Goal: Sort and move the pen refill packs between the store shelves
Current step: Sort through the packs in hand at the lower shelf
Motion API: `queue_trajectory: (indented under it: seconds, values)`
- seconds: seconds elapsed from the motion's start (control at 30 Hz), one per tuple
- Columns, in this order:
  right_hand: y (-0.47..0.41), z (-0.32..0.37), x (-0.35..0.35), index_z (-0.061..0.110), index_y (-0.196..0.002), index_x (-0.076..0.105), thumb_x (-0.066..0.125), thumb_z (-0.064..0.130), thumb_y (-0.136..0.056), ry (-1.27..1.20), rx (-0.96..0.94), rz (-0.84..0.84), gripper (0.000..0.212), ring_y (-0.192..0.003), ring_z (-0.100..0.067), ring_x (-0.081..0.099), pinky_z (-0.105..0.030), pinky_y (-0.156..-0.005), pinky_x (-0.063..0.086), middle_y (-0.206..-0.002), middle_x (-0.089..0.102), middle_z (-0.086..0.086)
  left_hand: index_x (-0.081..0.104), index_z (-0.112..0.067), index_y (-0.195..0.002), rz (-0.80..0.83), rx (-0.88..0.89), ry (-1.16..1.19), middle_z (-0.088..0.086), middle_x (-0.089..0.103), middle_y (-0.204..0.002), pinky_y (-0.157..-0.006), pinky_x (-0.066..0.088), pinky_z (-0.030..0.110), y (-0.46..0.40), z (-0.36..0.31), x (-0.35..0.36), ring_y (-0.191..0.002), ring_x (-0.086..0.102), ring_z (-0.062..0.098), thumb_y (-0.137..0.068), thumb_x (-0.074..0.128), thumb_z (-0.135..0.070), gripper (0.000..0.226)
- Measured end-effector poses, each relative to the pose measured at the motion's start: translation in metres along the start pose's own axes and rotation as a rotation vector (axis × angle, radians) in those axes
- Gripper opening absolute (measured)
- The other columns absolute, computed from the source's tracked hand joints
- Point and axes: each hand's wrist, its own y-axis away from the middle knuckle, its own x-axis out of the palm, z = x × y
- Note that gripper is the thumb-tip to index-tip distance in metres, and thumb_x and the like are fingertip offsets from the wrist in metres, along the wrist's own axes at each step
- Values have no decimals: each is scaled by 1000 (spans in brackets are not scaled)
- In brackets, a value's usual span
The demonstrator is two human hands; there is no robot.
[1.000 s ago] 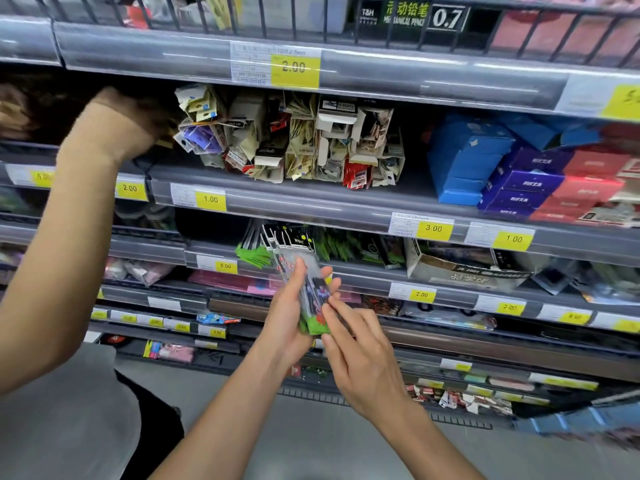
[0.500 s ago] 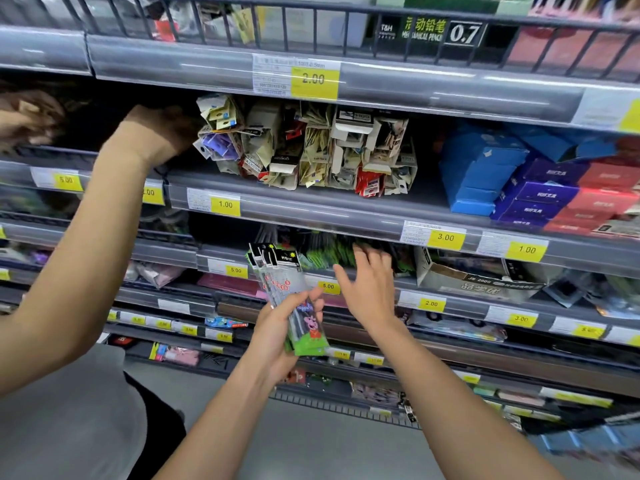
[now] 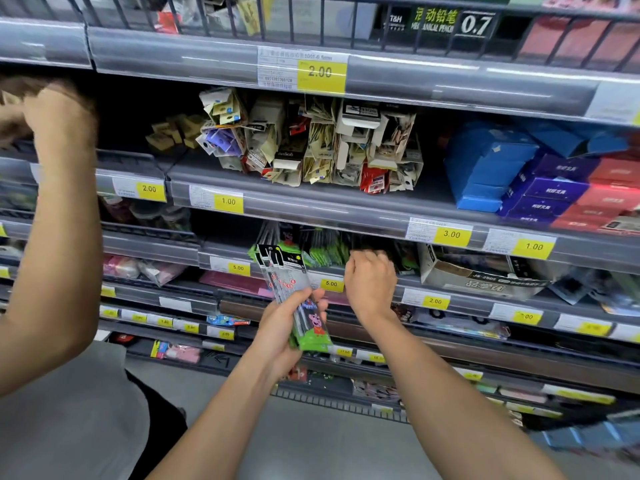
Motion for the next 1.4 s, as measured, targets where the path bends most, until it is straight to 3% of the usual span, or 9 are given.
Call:
queue_trajectory:
  seconds: [0.2,0.4,0.6,0.8,0.93,1.03,1.2,1.3,1.4]
  values:
    - [10,-6,1,3,-88,78,77,-1,-82,-119,-95,-184,8,-74,-30,67,-37,-53,57,-78,74,-9,62,12,-132,0,-5,-26,23,69,-114,-85,55,36,-4,6,13,-86,70,23,-101,64,-12,39]
    - [9,-11,6,7,-108,74,74,44,-88,99,61,41,43,-103,-33,59,-40,-66,54,-106,68,-13,63,6,-132,-6,-6,-49,20,73,-114,-75,61,33,-7,11,15,-82,74,20,-100,65,-13,38]
    - [2,-12,6,5,-80,77,71,23,-91,65,61,-116,22,-92,-36,61,-36,-54,48,-92,68,-14,65,8,-130,-3,-6,-76,18,75,-108,-77,61,33,-9,8,11,-86,73,21,-98,68,-15,39]
    - [2,-9,-13,3,-90,76,71,11,-91,-121,39,-327,9,-60,-33,63,-33,-49,45,-89,68,-13,67,6,-124,-6,10,-99,19,75,-110,-74,63,31,-13,6,17,-84,75,20,-100,66,-15,32]
    - [41,-9,-35,0,-101,76,67,10,-98,-177,-120,-426,14,-73,-17,67,-19,-62,51,-102,72,-9,67,5,-124,-2,4,-97,22,75,-113,-79,64,38,-15,7,27,-88,77,25,-98,70,-23,39]
    - [87,-5,-45,-3,-106,75,71,10,-97,-176,-355,-432,16,-95,-16,69,-18,-93,55,-106,73,-13,69,4,-124,29,-20,-106,25,75,-115,-83,64,44,-13,9,36,-93,76,33,-97,67,-40,52]
    - [112,-6,-64,-3,-110,76,69,7,-96,-281,-393,-286,18,-104,-24,69,-31,-89,59,-115,71,-16,72,-5,-125,166,-47,-27,27,72,-111,-86,62,44,-6,9,37,-93,72,34,-91,50,-76,82]
    - [107,-8,-80,1,-113,75,72,14,-95,-377,-471,-198,23,-109,-26,67,-35,-89,59,-121,69,-13,72,-4,-124,228,-21,-90,24,73,-113,-95,59,47,1,11,31,-100,73,33,-88,76,-50,59]
    - [107,-9,-97,1,-112,76,72,20,-95,-559,-502,-149,26,-112,-25,67,-38,-94,56,-119,72,-11,72,2,-124,254,-26,-134,27,74,-115,-84,63,43,9,8,28,-94,76,33,-79,82,-24,53]
